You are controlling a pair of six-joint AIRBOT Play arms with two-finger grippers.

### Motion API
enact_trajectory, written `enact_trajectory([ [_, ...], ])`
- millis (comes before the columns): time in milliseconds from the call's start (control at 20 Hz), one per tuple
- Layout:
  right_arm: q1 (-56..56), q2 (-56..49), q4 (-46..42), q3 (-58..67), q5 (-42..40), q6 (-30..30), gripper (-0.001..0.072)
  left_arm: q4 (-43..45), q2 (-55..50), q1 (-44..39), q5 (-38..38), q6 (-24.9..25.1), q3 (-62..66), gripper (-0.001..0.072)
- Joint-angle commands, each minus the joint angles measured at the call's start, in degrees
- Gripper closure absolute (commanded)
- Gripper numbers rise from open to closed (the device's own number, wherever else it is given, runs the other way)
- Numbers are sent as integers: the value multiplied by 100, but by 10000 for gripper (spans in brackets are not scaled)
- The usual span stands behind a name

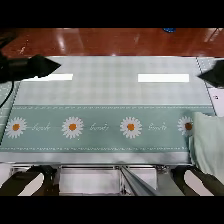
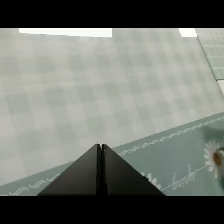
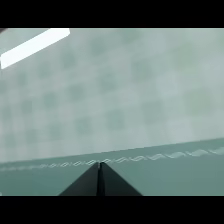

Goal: Fold the shirts.

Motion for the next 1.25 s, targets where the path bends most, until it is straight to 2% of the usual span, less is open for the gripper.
enact_trajectory([
  [0,2452,-997,-1840,568,-579,514,691,2024,-1108,-1021,-236,-658,1220,688],
  [100,2780,-1458,-3442,566,17,1602,691,3346,-1541,-1182,-890,-1449,1117,687],
  [150,2778,-1639,-3834,568,367,1742,691,3517,-1720,-1143,-1204,-1792,1008,687],
  [250,2747,-1849,-4172,568,708,1738,691,3362,-1947,-1110,-1425,-1867,883,687],
  [1200,2745,-1864,-4170,568,553,1735,691,3307,-2098,-1176,-1532,-1869,883,687],
])
